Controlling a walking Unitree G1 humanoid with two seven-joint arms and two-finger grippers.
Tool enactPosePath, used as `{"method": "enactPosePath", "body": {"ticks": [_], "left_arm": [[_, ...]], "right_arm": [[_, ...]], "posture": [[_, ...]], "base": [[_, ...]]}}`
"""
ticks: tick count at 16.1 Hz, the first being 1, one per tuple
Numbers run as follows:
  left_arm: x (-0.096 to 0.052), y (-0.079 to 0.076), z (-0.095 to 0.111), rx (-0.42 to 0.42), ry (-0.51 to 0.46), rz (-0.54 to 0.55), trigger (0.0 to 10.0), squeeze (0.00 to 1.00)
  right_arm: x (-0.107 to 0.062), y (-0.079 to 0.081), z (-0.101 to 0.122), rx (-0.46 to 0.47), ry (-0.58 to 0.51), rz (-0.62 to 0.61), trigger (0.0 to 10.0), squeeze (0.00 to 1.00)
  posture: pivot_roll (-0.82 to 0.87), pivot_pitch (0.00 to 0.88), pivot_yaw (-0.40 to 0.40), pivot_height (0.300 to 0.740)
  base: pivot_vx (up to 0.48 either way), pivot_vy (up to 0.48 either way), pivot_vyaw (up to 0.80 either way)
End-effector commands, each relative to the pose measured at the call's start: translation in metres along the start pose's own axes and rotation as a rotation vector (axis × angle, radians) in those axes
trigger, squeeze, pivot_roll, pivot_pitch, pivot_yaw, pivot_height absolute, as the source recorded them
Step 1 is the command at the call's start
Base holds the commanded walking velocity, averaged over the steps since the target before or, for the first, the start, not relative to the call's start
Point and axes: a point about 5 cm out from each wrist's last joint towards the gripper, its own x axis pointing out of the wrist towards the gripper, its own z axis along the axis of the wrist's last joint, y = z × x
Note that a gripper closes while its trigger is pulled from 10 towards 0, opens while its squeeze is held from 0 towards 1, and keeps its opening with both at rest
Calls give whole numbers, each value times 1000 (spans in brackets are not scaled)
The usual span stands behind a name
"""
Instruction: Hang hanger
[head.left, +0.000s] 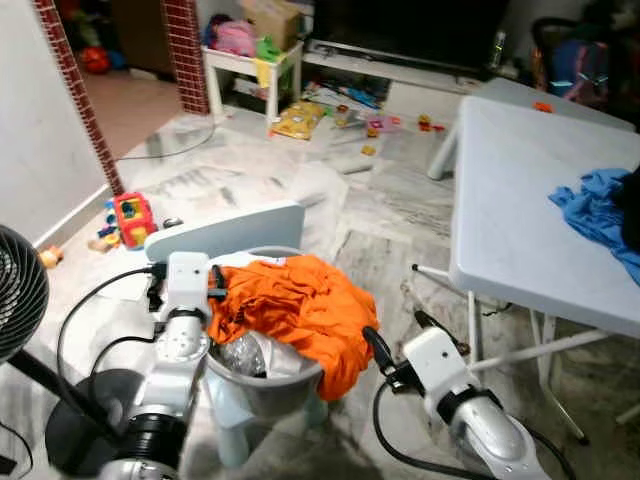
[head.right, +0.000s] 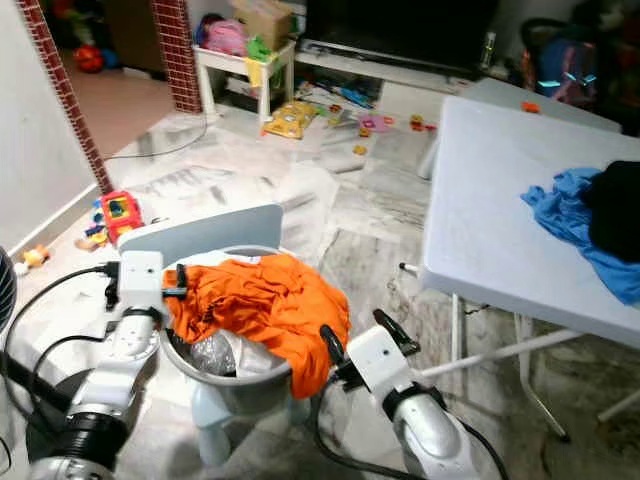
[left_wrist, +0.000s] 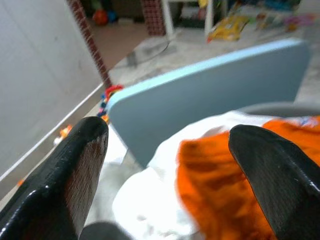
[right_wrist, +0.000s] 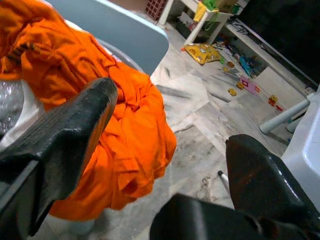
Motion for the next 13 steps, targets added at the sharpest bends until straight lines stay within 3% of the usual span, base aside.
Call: {"method": "enactPosePath", "body": {"ticks": [1, 3, 6, 8, 13], "left_arm": [[1, -4, -3, -5, 37, -16, 10000, 0], [3, -7, -11, -8, 106, -43, 10000, 0], [4, -19, -22, -74, 153, -120, 10000, 0], [8, -15, -26, -97, 206, -76, 10000, 0], [13, -12, -27, -105, 202, -60, 10000, 0]], "right_arm": [[-2, -7, -3, -2, 10, -36, 10000, 0], [-3, -7, 0, 1, 4, -35, 10000, 0], [-10, -5, -1, -4, 18, -26, 10000, 0], [-16, -7, -3, -15, 37, -26, 10000, 0], [-30, -11, -1, -35, 63, -27, 10000, 0]], "posture": [[127, 0, -94, 740], [126, 0, -101, 740], [107, 0, -115, 740], [89, 0, -124, 740], [52, 0, -151, 740]], "base": [[0, 0, 0], [0, 0, 0], [0, 0, 0], [0, 0, 0], [0, 0, 0]]}}
